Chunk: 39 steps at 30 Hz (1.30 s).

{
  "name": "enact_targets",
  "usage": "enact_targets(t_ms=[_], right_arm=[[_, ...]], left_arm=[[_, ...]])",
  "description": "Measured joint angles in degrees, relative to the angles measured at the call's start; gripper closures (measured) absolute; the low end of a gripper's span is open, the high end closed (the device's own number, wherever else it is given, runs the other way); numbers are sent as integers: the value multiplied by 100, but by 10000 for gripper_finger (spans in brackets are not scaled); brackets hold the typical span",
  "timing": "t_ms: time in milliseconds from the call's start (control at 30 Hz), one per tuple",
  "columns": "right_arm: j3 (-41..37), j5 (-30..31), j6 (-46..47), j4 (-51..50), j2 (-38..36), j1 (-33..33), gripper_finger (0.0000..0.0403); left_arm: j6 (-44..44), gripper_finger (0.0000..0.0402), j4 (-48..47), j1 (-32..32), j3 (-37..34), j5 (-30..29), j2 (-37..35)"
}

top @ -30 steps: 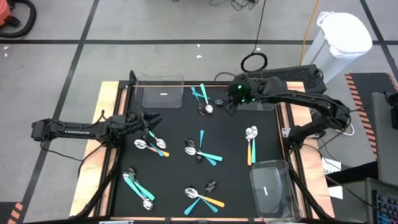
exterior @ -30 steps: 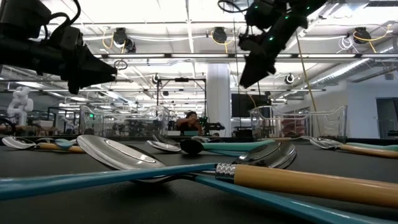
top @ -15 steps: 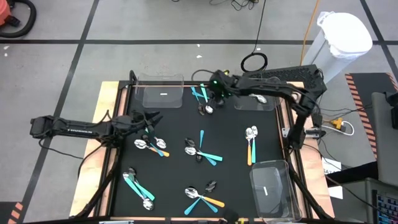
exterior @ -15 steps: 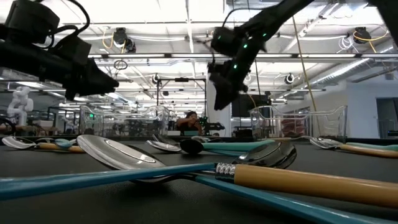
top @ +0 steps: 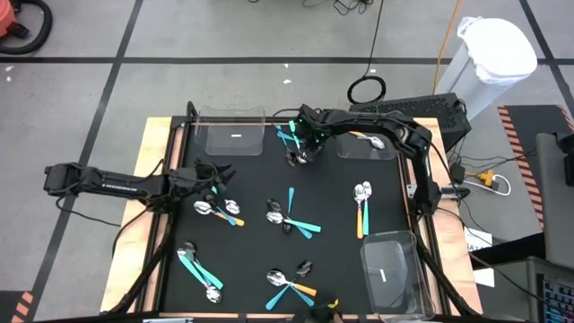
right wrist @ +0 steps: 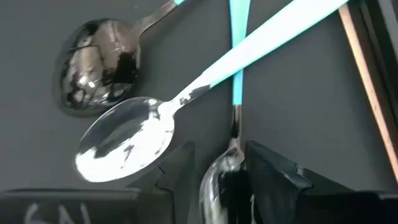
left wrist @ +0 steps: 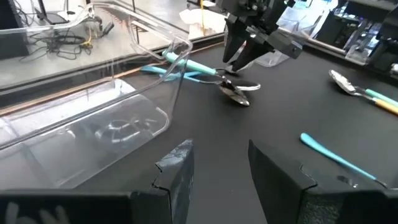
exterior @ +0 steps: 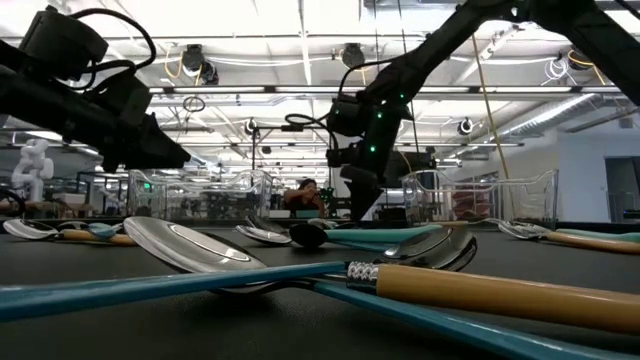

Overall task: Sort silverware by color (type)
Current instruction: Put the blue spoon into the top left transparent bin

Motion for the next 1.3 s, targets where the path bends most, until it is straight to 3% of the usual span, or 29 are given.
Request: enact_targets(t_ms=[200, 367, 633, 733, 867, 967, 1133, 1300], right_arm=[[2, -35, -41, 232, -7, -194, 267], [29, -418, -122, 194, 150, -305, 267], [546, -468, -209, -100, 579, -288, 268], [656, -450, -279, -271, 657, -279, 287], [658, -448, -243, -479, 663, -279, 349], [639, -388, -105, -760, 534, -279, 389], [630, 5, 161, -977, -145, -283, 380], [650, 29, 421, -665, -869, -294, 393]], left_arm=[[-149, 246, 36, 0, 0, -259, 165], [-151, 246, 35, 0, 0, -436, 226], [-153, 246, 112, 0, 0, -509, 224], [-150, 246, 115, 0, 0, -510, 224], [-149, 246, 116, 0, 0, -512, 224], [-149, 246, 117, 0, 0, -512, 224], [-151, 246, 143, 0, 0, -512, 224], [-144, 246, 449, 0, 0, -684, 224]])
